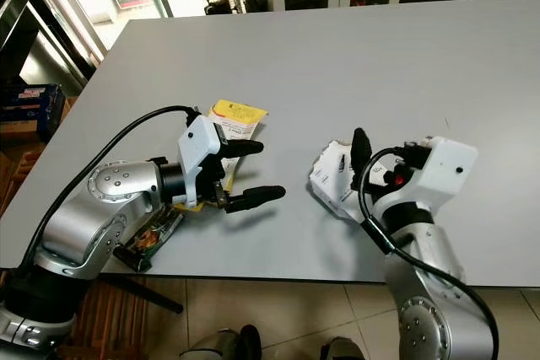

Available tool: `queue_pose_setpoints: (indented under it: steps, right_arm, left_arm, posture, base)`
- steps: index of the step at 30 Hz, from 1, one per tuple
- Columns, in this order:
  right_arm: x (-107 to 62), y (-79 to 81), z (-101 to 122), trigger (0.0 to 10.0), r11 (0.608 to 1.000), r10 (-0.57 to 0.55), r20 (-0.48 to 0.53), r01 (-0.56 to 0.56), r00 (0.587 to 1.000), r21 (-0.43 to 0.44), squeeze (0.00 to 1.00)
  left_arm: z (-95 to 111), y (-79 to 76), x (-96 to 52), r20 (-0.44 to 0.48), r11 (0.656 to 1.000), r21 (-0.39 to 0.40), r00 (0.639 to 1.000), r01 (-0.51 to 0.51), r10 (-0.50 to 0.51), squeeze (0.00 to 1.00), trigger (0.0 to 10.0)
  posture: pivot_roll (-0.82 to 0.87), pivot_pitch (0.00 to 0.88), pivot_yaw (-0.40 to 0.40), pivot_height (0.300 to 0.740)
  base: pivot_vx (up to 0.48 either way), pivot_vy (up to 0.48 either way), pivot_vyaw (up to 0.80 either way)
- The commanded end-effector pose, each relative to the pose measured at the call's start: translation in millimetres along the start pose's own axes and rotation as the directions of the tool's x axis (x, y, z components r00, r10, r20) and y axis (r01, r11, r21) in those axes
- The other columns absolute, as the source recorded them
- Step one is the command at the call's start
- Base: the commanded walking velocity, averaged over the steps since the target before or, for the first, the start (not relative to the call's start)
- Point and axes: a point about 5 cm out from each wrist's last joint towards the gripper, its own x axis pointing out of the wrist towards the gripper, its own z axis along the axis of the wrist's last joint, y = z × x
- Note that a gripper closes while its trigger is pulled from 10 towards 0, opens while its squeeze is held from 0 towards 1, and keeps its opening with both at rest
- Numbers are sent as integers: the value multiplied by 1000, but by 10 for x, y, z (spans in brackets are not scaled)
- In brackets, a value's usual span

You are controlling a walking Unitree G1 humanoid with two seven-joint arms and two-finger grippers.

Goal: Picking trash to rubbish bin

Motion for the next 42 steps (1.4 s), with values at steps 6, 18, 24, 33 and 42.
queue_pose_setpoints:
  steps: [6,18,24,33,42]
  right_arm:
    - [-136,-2,-22,10000,999,-38,-23,38,999,30,0]
    - [-348,-70,-25,10000,994,-103,-54,105,993,31,0]
    - [-395,-41,-75,10000,989,-106,-80,113,991,93,0]
    - [-416,60,-137,10000,976,-76,-115,98,990,196,0]
    - [-422,39,-275,10000,948,-79,-176,128,981,291,0]
  left_arm:
    - [-11,17,-10,-22,999,3,999,35,-35,0,10000]
    - [-28,-45,-53,-85,974,-19,971,225,-225,0,10000]
    - [-60,-49,-49,-99,971,-21,966,238,-239,0,10000]
    - [-96,-17,-98,-129,971,-21,963,236,-237,0,10000]
    - [-105,-17,-125,-138,973,-19,964,228,-228,0,10000]
  posture:
    - [-111,129,144,740]
    - [-160,141,183,740]
    - [-164,150,197,740]
    - [-145,160,204,740]
    - [-128,167,201,740]
  base:
    - [0,0,0]
    - [0,0,0]
    - [0,0,0]
    - [0,0,0]
    - [0,0,0]
